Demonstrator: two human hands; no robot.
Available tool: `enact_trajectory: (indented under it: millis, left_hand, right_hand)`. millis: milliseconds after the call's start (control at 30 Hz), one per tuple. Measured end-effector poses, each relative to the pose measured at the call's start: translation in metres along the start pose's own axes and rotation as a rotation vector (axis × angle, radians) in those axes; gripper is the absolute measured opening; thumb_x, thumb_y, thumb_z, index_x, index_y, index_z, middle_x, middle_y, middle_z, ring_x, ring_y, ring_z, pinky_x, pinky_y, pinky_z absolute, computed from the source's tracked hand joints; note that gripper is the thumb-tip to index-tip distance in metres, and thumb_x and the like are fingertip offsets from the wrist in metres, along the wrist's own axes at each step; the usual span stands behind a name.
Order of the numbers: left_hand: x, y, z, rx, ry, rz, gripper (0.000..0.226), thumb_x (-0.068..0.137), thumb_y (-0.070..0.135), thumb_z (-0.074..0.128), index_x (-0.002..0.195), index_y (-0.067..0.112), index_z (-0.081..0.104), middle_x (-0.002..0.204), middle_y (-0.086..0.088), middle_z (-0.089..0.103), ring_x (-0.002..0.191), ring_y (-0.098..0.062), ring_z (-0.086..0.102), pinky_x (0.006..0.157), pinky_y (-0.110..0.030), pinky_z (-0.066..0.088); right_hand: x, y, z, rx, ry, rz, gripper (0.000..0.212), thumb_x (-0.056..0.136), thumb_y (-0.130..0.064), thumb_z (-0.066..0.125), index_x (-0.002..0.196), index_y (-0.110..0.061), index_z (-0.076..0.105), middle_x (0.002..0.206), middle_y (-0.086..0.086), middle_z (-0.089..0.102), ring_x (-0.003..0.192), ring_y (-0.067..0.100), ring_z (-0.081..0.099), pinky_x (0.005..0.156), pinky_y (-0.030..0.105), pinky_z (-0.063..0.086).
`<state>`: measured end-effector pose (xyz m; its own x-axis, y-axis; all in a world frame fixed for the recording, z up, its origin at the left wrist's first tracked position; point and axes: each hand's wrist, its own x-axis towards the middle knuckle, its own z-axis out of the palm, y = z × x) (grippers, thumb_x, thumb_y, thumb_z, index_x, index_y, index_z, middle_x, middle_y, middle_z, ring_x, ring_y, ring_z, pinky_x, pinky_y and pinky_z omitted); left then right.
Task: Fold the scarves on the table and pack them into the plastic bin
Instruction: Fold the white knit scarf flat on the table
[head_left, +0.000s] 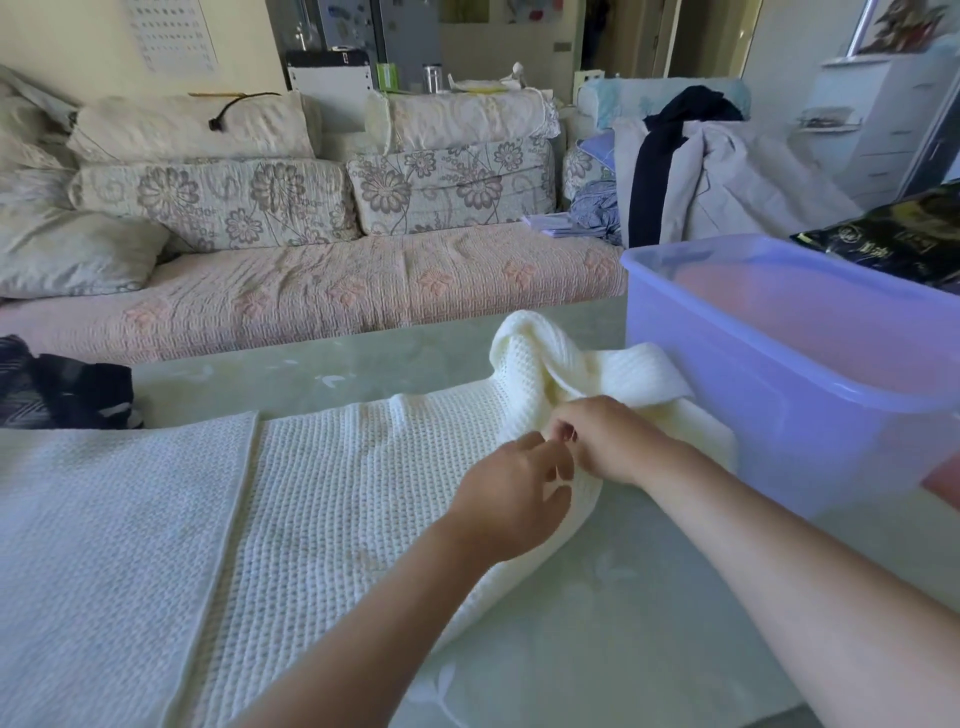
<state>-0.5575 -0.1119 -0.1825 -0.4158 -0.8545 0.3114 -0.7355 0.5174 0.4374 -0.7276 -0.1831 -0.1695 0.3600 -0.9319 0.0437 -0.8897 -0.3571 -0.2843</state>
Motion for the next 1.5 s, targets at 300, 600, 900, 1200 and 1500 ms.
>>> enact_trajectory:
  millis: [300,600,900,1200,1500]
  left_hand:
    - [-0.025,0.006,0.011,0.132,-0.221,-0.18,0.058,0.071,0.042,0.08,0.124,0.026,0.064,0.119,0.003,0.05,0.105,-0.02,0.054,0.09,-0.032,0.047]
    - [-0.045,0.012,0.007,-0.196,-0.105,-0.09,0.026,0.092,0.02,0.059,0.113,0.033,0.069,0.118,0.015,0.064,0.106,-0.001,0.059,0.096,-0.024,0.048]
    - [-0.076,0.004,0.03,0.29,-0.436,-0.042,0.074,0.089,0.072,0.037,0.152,0.049,0.004,0.163,0.003,-0.015,0.148,-0.018,-0.021,0.12,-0.043,-0.012]
    - [-0.042,-0.024,0.006,0.077,-0.012,-0.063,0.029,0.096,0.037,0.054,0.123,0.031,0.062,0.126,0.009,0.062,0.115,-0.012,0.054,0.102,-0.04,0.044]
    - [0.008,-0.059,0.013,0.343,-0.4,-0.355,0.084,0.087,0.075,0.034,0.155,0.034,0.008,0.164,-0.001,0.0,0.151,-0.027,-0.004,0.12,-0.054,0.001]
  right_hand:
    - [-0.045,0.0,0.008,-0.327,-0.068,-0.128,0.03,0.092,-0.018,0.052,0.112,-0.029,0.071,0.107,0.001,0.069,0.103,0.027,0.061,0.086,0.032,0.048]
    - [-0.077,-0.027,-0.043,-0.653,-0.458,0.291,0.021,0.082,-0.019,0.046,0.098,-0.02,0.059,0.104,0.001,0.061,0.107,0.025,0.057,0.104,0.042,0.034]
    - [-0.072,-0.047,-0.008,-0.236,-0.009,-0.095,0.023,0.092,-0.016,0.048,0.1,-0.023,0.068,0.113,-0.002,0.063,0.106,0.023,0.058,0.085,0.034,0.045]
    - [-0.032,-0.009,0.015,-0.431,-0.203,0.111,0.066,0.102,-0.057,0.029,0.159,-0.035,0.004,0.167,0.004,0.007,0.148,0.03,0.025,0.115,0.047,0.027]
    - [0.019,-0.048,0.026,-0.73,0.249,-0.349,0.035,0.085,-0.017,0.039,0.096,-0.019,0.072,0.102,0.006,0.063,0.096,0.027,0.058,0.081,0.039,0.039]
